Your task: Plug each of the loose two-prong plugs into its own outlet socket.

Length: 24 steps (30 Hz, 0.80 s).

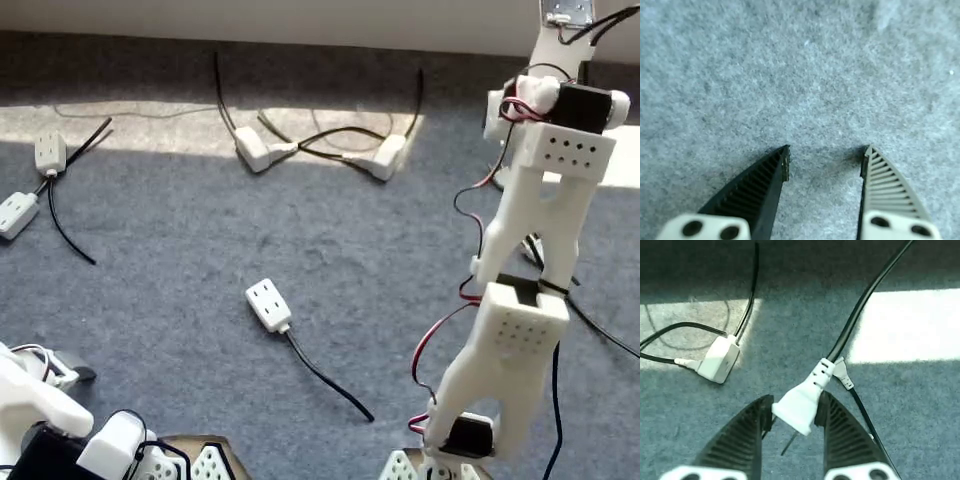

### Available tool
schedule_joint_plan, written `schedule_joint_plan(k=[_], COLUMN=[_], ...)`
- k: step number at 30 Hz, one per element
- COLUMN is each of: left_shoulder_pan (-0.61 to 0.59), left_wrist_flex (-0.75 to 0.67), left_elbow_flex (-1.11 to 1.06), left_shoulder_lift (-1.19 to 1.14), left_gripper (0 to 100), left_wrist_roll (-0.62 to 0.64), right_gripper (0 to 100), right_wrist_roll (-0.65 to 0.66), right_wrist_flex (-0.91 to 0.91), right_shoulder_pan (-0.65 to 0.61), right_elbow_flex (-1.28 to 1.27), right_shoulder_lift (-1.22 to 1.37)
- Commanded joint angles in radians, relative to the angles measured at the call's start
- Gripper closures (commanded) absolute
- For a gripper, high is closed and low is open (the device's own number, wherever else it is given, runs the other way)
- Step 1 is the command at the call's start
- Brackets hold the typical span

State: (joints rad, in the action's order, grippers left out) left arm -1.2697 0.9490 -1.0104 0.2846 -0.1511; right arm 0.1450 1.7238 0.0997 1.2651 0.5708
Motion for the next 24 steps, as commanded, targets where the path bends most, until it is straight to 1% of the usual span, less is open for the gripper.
schedule_joint_plan(k=[1, 4, 6, 8, 11, 13, 15, 18, 22, 24], left_shoulder_pan=[-0.010, -0.010, -0.016, -0.051, -0.068, -0.068, -0.068, -0.070, -0.070, -0.070], left_wrist_flex=[-0.051, -0.051, -0.051, -0.052, -0.118, -0.150, -0.160, -0.163, -0.166, -0.166], left_elbow_flex=[0.008, 0.010, 0.015, 0.018, 0.016, 0.019, 0.036, 0.105, 0.240, 0.308], left_shoulder_lift=[0.002, 0.002, 0.002, 0.002, 0.002, 0.002, 0.002, 0.002, 0.001, 0.001], left_gripper=[77, 77, 77, 77, 77, 78, 78, 78, 78, 78], left_wrist_roll=[0.006, 0.005, 0.005, 0.006, 0.000, -0.031, -0.060, -0.057, -0.044, 0.011], right_gripper=[98.8, 98.8, 98.6, 98.6, 98.6, 98.6, 98.6, 98.6, 98.6, 98.6], right_wrist_roll=[-0.017, -0.018, -0.057, -0.094, -0.118, -0.133, -0.157, -0.176, -0.126, -0.100], right_wrist_flex=[0.042, 0.042, 0.039, 0.036, 0.036, 0.036, 0.036, 0.019, -0.036, -0.061], right_shoulder_pan=[-0.125, -0.274, -0.384, -0.495, -0.648, -0.742, -0.820, -0.918, -1.024, -1.076], right_elbow_flex=[-0.041, -0.174, -0.285, -0.375, -0.472, -0.495, -0.493, -0.496, -0.522, -0.538], right_shoulder_lift=[-0.166, -0.300, -0.394, -0.475, -0.552, -0.576, -0.579, -0.578, -0.547, -0.499])
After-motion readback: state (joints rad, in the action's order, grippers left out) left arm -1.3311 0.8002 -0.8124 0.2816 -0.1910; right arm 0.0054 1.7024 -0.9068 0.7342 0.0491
